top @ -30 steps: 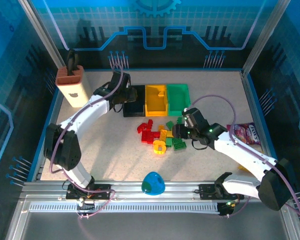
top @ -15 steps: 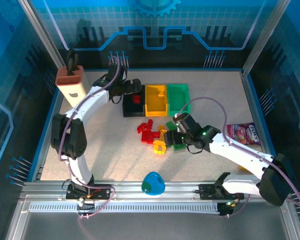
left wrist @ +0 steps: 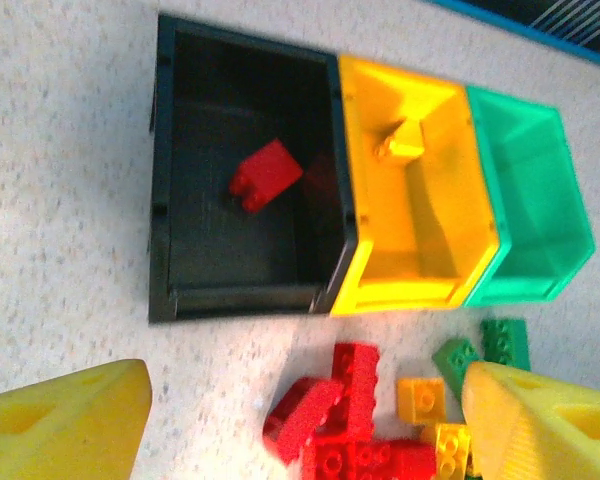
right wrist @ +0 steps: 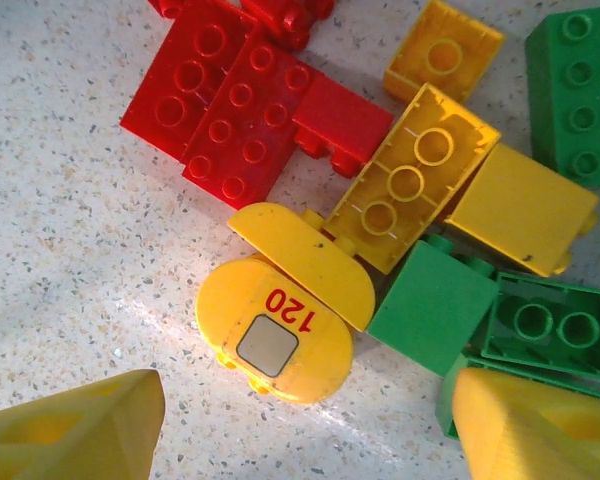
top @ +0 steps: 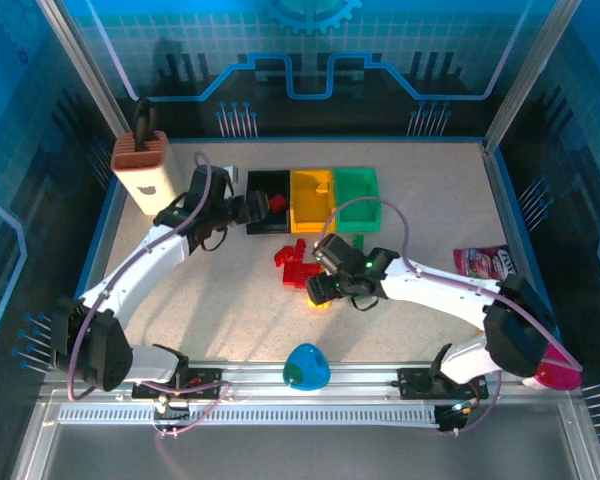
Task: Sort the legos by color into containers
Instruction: Pick up the lego from the bottom-center of the table.
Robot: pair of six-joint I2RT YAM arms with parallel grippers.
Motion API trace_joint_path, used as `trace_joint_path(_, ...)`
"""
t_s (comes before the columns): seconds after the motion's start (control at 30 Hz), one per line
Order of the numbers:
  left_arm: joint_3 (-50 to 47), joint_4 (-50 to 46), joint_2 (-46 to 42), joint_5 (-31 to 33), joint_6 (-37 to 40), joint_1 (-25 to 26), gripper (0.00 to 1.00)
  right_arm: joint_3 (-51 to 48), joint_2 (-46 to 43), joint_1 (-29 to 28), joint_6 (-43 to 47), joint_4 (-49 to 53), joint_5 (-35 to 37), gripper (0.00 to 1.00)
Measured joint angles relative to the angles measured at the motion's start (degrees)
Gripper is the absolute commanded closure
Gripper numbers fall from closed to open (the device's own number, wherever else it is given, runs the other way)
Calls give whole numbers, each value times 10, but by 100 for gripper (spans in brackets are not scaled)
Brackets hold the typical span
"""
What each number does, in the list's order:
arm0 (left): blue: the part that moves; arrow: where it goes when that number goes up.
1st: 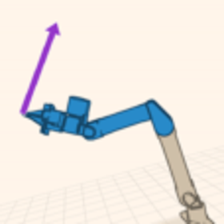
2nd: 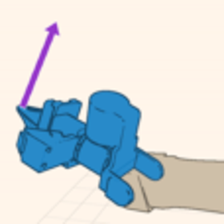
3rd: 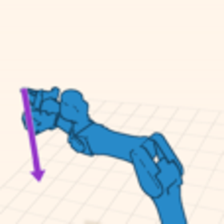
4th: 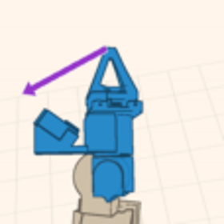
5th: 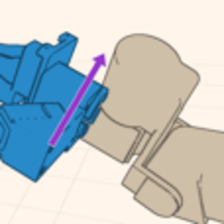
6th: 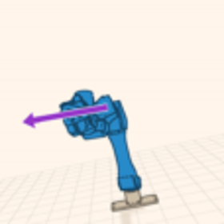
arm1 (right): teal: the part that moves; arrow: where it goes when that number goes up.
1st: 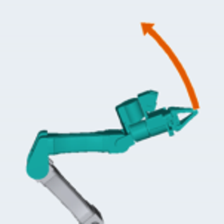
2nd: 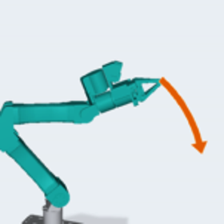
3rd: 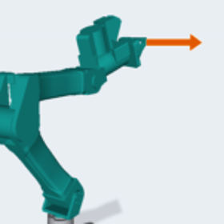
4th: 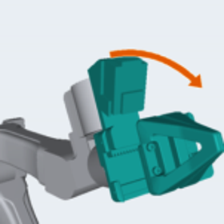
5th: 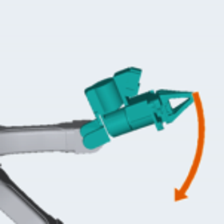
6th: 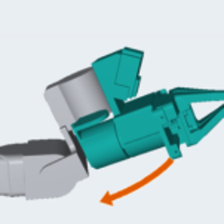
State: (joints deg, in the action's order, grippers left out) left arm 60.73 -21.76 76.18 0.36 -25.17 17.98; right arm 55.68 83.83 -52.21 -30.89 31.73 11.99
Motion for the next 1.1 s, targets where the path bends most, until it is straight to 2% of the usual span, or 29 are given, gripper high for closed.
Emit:
trace_joint_path(0.27, -80, -6, -61, 9, -5, 5, 22, 32, 75, -31, -66, 20, 28, 15)
trace_joint_path(0.43, -108, -5, -87, 16, -14, 5, 22, 56, 107, -56, -136, 48, 54, 14)
trace_joint_path(0.67, -129, -5, -91, 20, -19, 5, 22, 75, 150, -102, -244, 73, 90, 8)
trace_joint_path(0.9, -132, -4, -91, 24, -19, 5, 22, 75, 172, -105, -316, 75, 107, 7)
trace_joint_path(1.1, -133, -4, -91, 24, -19, 5, 22, 78, 180, -99, -326, 63, 110, 10)
